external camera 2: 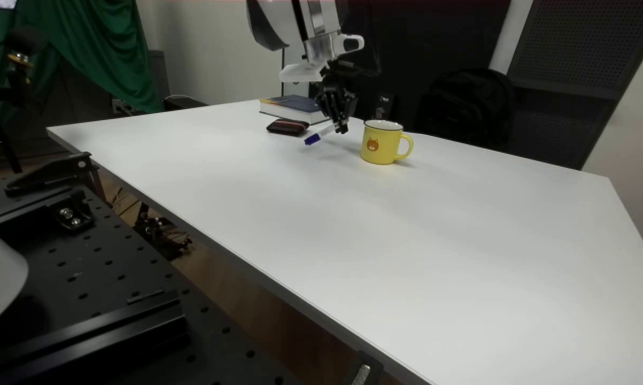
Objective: Put the marker on the table
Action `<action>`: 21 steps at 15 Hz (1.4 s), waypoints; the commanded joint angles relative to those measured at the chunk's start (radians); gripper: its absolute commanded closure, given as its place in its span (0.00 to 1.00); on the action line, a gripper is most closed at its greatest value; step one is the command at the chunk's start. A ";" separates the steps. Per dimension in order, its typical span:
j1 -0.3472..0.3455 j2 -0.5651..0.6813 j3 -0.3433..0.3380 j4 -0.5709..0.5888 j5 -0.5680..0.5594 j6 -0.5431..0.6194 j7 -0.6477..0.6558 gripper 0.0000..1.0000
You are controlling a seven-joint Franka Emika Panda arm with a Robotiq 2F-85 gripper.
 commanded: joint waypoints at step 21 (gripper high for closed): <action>0.099 -0.007 -0.056 0.027 0.510 -0.013 -0.532 0.00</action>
